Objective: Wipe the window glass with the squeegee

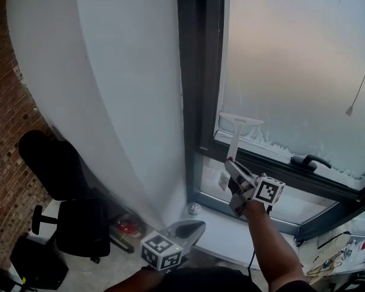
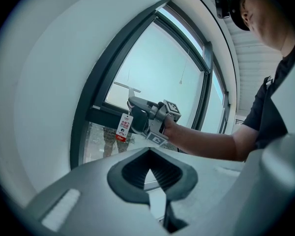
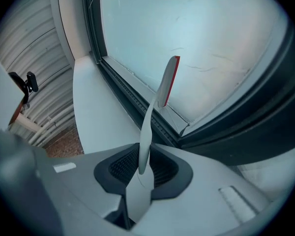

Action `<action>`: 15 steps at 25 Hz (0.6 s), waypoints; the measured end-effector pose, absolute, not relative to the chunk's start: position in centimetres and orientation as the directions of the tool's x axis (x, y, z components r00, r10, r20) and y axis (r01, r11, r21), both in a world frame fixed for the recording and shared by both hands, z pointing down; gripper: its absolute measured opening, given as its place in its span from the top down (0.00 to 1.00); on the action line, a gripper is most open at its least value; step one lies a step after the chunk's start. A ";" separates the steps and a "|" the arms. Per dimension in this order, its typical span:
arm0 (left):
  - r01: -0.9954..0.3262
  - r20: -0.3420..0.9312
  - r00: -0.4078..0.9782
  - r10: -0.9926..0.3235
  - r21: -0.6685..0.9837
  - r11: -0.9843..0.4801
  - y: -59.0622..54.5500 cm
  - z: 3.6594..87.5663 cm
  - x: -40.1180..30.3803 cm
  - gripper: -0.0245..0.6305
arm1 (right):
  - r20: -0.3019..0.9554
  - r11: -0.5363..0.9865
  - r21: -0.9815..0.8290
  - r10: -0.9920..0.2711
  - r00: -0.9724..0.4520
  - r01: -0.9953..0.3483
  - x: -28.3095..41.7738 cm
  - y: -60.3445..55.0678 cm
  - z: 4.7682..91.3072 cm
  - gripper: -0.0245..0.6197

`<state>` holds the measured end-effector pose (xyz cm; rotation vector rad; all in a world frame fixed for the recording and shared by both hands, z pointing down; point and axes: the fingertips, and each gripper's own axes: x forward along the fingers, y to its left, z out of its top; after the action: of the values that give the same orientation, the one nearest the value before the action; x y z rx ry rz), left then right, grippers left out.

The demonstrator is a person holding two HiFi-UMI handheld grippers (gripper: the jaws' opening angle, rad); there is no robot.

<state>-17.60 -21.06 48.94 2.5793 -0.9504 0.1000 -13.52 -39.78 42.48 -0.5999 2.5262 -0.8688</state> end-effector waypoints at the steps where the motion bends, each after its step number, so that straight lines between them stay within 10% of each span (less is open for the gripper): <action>1: -0.636 0.198 0.769 -0.608 0.333 -0.696 -21.0 49.0 -17.6 0.96 | -0.227 0.710 -0.653 -0.514 -0.827 -0.262 -13.5 -39.7 42.9 0.83; 15: -0.634 0.209 0.772 -0.600 0.327 -0.701 -20.5 49.1 -17.2 0.96 | -0.200 0.643 -0.729 -0.529 -0.825 -0.235 -12.7 -39.5 48.3 0.83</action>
<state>-17.19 -20.51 49.14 2.5844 -0.9392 0.1217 -12.73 -39.48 48.29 -0.6034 2.4672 -1.0135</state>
